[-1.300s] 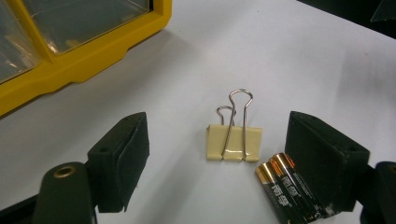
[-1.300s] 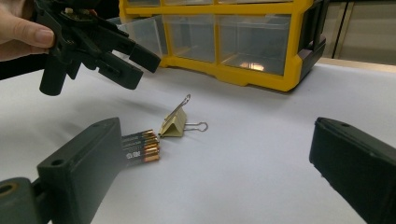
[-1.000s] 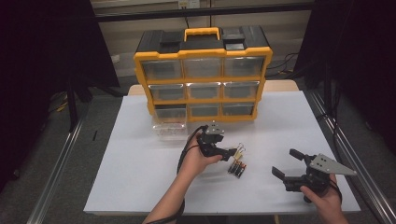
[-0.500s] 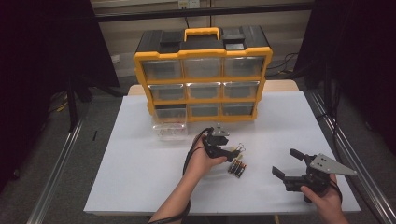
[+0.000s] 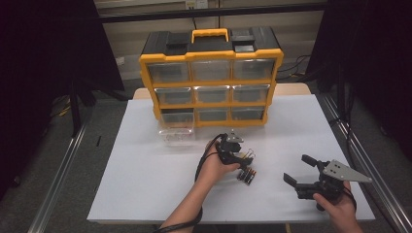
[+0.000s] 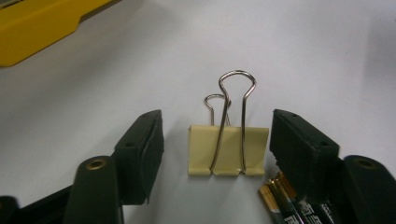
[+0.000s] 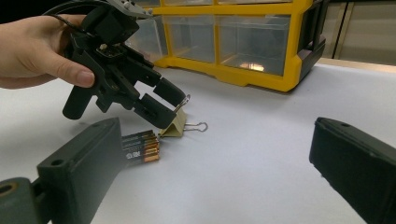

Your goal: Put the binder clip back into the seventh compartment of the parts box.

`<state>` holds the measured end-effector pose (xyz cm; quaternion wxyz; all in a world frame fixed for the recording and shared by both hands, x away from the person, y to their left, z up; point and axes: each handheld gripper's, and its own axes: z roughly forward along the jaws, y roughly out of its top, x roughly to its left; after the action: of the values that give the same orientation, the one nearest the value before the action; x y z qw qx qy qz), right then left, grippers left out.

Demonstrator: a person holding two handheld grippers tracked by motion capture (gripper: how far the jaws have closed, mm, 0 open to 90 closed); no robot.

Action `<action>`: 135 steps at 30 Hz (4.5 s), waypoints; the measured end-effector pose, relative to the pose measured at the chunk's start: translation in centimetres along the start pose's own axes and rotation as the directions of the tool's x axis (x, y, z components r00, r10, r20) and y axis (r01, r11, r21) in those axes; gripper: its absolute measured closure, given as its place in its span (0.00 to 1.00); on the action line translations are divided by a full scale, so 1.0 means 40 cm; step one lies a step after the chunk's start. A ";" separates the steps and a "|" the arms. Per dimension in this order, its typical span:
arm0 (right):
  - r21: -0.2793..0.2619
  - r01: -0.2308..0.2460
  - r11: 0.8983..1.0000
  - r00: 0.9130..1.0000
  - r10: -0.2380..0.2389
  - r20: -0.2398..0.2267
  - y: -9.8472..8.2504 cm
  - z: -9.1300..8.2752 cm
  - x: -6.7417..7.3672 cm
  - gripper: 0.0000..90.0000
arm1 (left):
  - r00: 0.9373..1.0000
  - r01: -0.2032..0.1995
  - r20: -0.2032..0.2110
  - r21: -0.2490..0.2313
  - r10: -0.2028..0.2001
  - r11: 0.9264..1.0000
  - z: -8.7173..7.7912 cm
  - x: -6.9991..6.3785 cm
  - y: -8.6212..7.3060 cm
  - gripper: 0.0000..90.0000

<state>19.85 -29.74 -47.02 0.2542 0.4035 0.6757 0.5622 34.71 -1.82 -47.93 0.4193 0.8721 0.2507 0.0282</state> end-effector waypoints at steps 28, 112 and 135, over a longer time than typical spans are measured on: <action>0.001 -0.001 1.000 1.000 0.001 -0.002 0.000 -0.001 -0.001 0.03 | 0.998 0.053 -0.037 -0.001 -0.053 0.999 -0.086 0.060 -0.053 0.56; 0.005 0.009 1.000 1.000 -0.009 -0.004 0.001 -0.003 -0.003 0.03 | 0.979 0.180 -0.102 0.016 -0.177 0.984 -0.384 0.167 0.120 0.56; 0.004 0.011 1.000 1.000 -0.011 -0.005 0.001 -0.002 -0.002 0.03 | 0.960 0.213 -0.179 -0.030 -0.215 0.977 -0.432 0.227 0.117 0.56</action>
<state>19.84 -29.88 -46.97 0.2547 0.3989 0.6795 0.5606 40.10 12.30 -34.74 0.3999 0.8315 0.3805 0.0631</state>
